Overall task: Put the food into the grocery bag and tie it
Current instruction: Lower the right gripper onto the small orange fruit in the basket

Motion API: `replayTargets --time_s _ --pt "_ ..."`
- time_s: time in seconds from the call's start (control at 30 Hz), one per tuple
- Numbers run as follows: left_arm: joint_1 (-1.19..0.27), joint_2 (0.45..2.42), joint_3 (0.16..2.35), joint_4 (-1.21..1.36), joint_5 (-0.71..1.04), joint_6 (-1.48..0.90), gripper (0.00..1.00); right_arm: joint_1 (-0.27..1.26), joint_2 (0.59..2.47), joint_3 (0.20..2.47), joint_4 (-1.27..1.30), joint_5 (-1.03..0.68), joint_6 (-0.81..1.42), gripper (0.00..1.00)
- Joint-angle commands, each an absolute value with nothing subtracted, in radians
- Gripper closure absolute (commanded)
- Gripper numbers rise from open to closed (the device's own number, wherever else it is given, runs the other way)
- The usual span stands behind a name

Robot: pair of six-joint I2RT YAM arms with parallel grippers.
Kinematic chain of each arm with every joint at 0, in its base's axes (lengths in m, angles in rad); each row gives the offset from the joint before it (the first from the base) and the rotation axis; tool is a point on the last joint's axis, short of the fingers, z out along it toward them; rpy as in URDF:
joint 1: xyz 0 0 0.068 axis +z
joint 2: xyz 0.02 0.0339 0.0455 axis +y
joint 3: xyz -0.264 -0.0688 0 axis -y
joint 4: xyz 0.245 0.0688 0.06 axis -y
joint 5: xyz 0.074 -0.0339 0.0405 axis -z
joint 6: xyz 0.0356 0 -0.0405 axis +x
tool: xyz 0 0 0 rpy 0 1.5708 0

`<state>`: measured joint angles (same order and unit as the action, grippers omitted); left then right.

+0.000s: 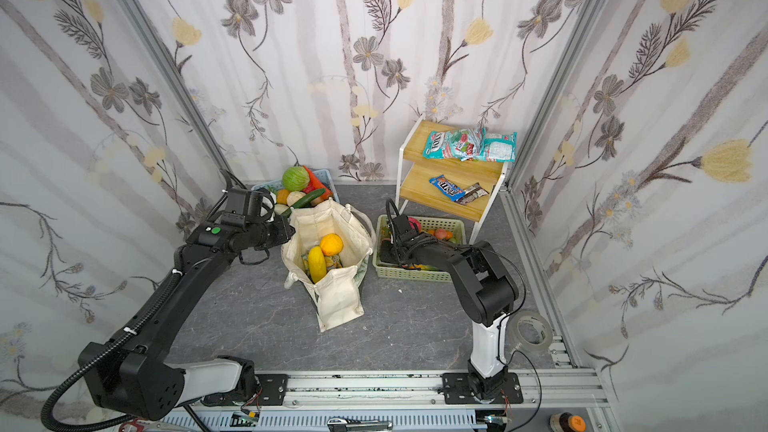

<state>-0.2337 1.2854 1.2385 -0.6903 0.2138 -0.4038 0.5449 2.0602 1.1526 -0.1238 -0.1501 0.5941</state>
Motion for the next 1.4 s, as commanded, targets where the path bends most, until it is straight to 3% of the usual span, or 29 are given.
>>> replayTargets --time_s 0.0,0.5,1.1,1.37 --pt "-0.233 1.282 1.238 -0.672 0.227 -0.413 1.00 0.545 2.032 1.149 -0.061 -0.136 0.607 0.60" --pt "-0.233 1.287 1.230 -0.664 0.230 -0.411 1.00 0.540 1.959 1.150 -0.087 -0.148 0.604 0.59" --pt "-0.232 1.295 1.250 -0.668 0.237 -0.407 1.00 0.543 2.086 1.180 -0.090 -0.160 0.612 0.50" --pt "-0.232 1.296 1.250 -0.668 0.239 -0.408 1.00 0.543 2.075 1.163 -0.066 -0.171 0.611 0.64"
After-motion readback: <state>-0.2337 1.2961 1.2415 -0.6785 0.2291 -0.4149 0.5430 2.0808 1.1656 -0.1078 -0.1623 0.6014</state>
